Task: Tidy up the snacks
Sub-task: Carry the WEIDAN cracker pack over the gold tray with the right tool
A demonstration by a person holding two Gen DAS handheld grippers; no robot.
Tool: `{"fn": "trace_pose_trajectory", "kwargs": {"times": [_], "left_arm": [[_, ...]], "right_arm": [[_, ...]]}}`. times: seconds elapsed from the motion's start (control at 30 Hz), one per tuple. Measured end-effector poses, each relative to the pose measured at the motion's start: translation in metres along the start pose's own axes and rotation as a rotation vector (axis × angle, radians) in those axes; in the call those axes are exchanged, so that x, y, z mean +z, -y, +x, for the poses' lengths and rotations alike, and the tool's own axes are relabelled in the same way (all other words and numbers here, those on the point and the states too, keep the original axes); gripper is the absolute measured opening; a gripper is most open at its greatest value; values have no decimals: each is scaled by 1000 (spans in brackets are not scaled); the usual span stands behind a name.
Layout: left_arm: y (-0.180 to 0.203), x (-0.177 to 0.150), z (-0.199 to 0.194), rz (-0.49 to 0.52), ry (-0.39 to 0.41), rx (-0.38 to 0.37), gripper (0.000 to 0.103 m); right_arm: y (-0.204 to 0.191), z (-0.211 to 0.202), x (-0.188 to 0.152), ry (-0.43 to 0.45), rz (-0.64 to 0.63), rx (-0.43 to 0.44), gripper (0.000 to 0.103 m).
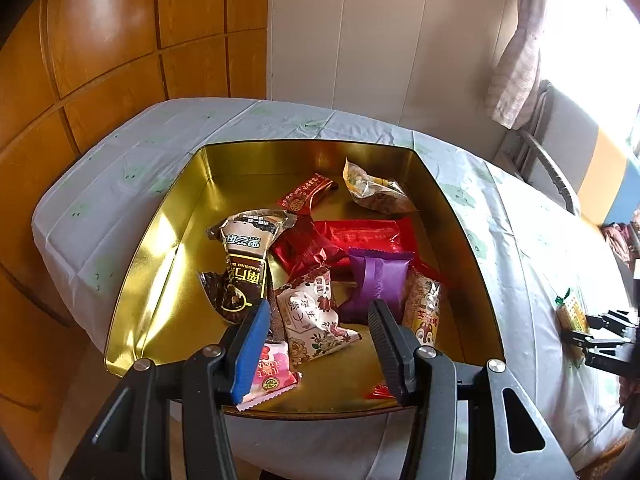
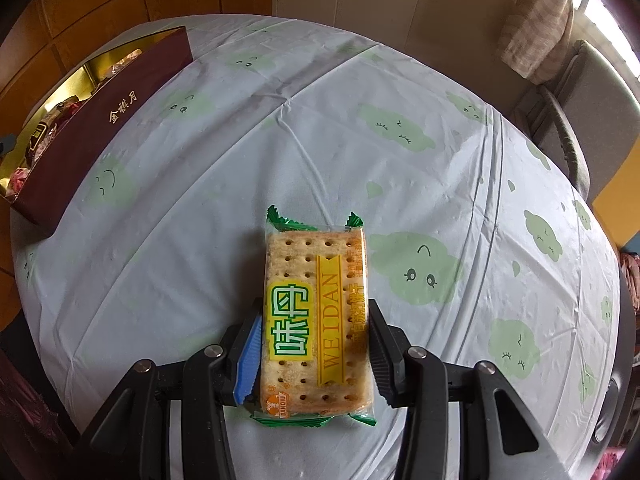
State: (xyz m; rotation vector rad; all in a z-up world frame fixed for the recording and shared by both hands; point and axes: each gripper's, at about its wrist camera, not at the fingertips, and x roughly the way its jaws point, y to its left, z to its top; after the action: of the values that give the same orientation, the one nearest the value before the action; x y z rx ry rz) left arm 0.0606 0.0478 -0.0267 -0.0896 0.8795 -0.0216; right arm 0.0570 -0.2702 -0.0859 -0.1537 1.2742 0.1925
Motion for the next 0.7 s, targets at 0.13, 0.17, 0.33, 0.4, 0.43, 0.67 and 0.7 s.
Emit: {"fn": "trace_pose_trajectory", "kwargs": {"times": [0.13,0.17,0.33,0.4,0.43,0.67,0.7], "left_arm": [[-4,0,-1,-14,4,-7,52],[-5,0,-2,-17,5,-7,52],[-12,0,-5,-27,18,-8,52],[-15,-1,-5,-33,19,-9,52],[-17,-1,-5,-36,19,-8,52],[-32,-3,-6,-80,30,1,52],[-35,-3,-7,-88,36,3,52]], "right_arm": [[-4,0,0,-7,20,-35,47],[-5,-1,1,-11,25,-47,47],[-12,-8,12,-18,62,-45,47],[-20,-18,18,7,54,-34,47],[-26,-24,23,25,47,-17,47],[-88,-65,65,133,-58,127,47],[-99,-68,72,140,-76,144,47]]}}
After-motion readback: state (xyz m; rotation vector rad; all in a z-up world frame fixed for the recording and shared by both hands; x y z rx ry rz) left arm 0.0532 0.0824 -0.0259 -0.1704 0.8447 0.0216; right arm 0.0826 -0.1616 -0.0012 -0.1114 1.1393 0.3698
